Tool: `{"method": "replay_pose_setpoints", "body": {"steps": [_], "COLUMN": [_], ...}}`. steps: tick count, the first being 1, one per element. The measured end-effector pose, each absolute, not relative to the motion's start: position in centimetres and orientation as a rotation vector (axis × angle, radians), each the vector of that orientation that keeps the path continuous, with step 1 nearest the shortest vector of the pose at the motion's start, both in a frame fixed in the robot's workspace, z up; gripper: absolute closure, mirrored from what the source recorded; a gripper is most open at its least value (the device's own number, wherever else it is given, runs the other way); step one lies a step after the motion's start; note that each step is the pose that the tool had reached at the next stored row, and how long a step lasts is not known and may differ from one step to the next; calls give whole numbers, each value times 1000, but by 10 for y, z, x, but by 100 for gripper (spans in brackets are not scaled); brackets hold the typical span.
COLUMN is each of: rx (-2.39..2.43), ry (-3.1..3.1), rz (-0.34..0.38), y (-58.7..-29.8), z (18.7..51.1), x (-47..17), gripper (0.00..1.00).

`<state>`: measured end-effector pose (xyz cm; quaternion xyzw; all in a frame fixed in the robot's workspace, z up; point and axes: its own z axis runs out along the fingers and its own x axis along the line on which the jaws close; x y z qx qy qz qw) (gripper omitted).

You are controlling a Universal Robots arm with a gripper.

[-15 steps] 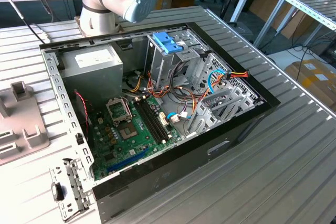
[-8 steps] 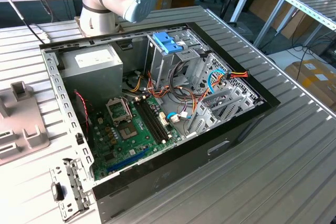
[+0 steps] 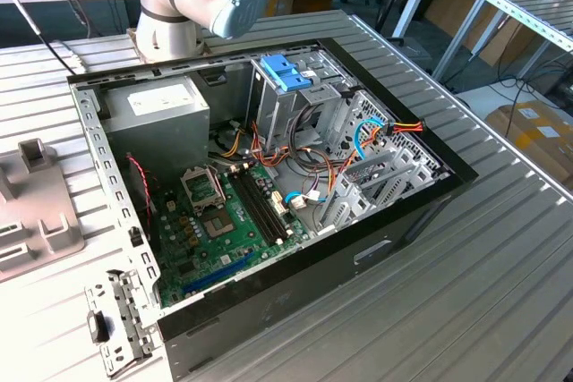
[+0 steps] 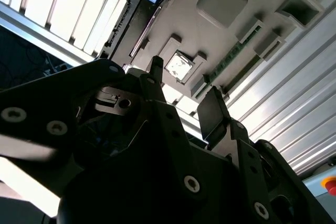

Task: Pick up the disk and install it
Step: 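Pick up the disk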

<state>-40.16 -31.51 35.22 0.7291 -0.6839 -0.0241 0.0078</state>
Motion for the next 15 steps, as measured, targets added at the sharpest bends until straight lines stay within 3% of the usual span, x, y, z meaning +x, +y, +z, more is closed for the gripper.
{"method": "replay_pose_setpoints", "body": {"steps": [15], "rx": [2279], "ry": [-2138], "rz": [-75], "y": [-300], "z": [349], "x": [-402], "gripper": [46]}}
